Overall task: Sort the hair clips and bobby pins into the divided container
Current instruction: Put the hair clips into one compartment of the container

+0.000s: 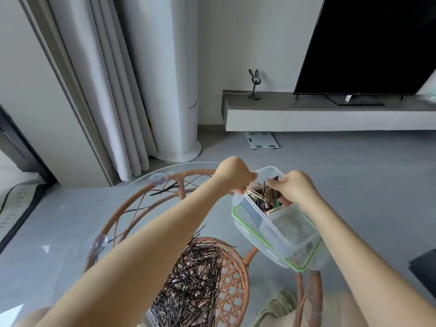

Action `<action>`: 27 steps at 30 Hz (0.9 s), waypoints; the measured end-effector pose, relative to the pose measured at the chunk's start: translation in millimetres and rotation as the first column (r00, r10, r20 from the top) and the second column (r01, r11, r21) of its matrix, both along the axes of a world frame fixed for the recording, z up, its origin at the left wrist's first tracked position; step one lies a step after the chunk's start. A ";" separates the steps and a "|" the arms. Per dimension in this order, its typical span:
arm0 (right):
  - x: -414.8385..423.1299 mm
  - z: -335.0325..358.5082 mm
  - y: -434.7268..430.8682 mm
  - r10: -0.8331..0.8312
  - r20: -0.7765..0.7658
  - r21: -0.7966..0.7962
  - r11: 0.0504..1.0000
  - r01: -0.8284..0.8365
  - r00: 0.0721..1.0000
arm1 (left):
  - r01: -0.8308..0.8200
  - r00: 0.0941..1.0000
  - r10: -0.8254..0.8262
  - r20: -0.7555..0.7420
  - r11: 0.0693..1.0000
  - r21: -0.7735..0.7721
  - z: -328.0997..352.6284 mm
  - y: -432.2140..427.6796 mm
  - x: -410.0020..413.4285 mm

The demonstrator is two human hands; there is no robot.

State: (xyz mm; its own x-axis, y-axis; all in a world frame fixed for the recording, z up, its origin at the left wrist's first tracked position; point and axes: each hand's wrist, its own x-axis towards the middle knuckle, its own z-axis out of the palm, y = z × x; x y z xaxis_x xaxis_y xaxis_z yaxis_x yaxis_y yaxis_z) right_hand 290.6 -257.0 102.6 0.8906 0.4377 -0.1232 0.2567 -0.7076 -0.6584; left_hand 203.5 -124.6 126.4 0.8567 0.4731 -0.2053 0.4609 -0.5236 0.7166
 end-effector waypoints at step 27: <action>-88.5 -6.4 45.2 0.408 -0.024 0.576 0.752 -0.321 0.913 | -0.066 0.978 0.186 0.093 0.700 -0.711 -18.3 52.1 -80.4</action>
State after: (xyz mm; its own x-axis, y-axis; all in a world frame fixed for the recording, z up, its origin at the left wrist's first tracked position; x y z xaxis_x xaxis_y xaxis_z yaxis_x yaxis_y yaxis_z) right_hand 202.1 -211.8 96.2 0.6412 0.7563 0.1300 0.2942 -0.0858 -0.9519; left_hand 123.1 -72.6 108.1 0.8474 0.3491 -0.4002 0.3438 0.2136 0.9144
